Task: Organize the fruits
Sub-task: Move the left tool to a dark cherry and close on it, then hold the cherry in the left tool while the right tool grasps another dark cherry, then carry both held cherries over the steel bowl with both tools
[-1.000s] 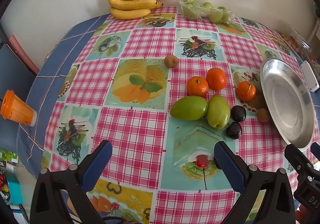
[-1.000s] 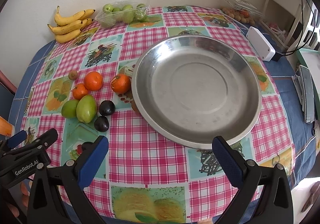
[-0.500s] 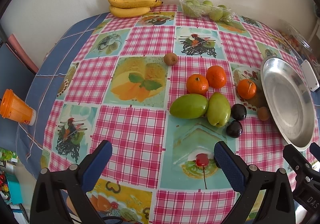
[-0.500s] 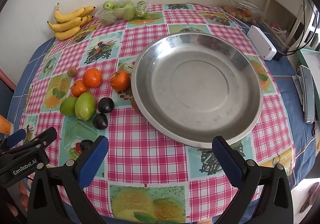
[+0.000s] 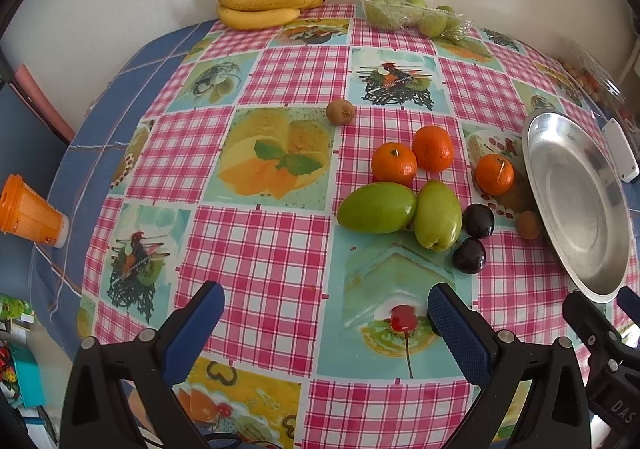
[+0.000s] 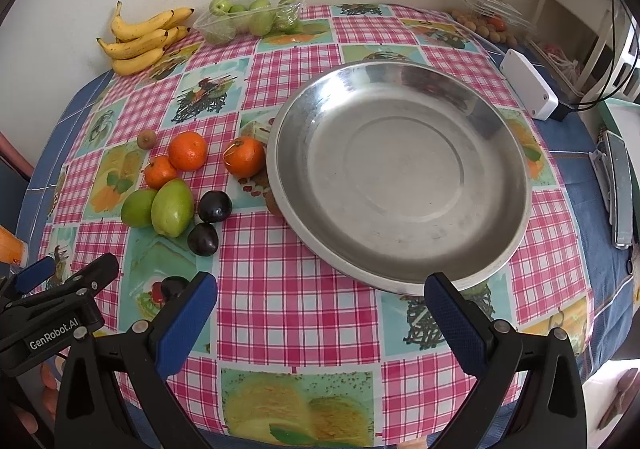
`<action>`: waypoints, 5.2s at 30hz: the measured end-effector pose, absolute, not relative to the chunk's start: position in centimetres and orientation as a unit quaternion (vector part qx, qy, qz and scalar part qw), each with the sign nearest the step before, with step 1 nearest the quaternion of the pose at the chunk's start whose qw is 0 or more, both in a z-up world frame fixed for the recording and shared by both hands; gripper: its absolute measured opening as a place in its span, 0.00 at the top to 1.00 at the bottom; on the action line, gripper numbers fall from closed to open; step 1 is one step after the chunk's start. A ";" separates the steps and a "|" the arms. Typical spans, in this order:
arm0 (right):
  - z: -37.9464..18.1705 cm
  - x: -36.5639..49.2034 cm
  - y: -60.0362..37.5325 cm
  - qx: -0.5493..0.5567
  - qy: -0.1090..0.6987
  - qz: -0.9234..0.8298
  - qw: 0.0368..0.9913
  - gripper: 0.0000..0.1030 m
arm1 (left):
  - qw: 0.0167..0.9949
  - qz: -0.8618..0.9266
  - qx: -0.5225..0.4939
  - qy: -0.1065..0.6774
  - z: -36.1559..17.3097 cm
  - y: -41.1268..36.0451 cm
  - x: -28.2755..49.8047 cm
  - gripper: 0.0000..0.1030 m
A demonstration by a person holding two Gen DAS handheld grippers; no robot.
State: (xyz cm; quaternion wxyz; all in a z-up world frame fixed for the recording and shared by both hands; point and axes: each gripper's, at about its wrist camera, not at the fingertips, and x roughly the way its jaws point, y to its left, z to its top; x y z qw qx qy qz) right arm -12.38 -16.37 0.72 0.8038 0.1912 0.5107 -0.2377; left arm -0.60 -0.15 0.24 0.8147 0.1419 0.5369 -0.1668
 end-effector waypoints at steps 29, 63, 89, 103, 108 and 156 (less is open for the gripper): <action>-0.4 -13.7 -18.3 0.253 0.523 -0.221 0.783 0.00 | 0.739 -0.250 0.035 0.625 -3.2 -2.7 -0.5 0.28; -0.2 -13.7 -18.8 0.273 0.511 -0.221 0.785 0.00 | 0.756 -0.259 0.053 0.599 -2.1 -3.6 -1.2 0.72; -1.6 -6.3 -12.3 0.193 0.529 -0.129 0.816 0.34 | 0.799 -0.160 -0.010 0.579 -0.6 2.5 2.2 0.72; -3.4 -4.3 -12.0 0.185 0.558 -0.115 0.800 0.65 | 0.796 -0.161 -0.008 0.583 -1.1 2.3 2.3 0.72; -3.7 -3.5 -11.6 0.174 0.562 -0.114 0.800 0.67 | 0.795 -0.160 -0.006 0.585 -1.2 2.3 2.3 0.72; 0.9 -8.5 -15.0 0.225 0.507 -0.134 0.822 0.74 | 0.794 -0.167 0.011 0.585 -1.4 0.3 1.7 0.72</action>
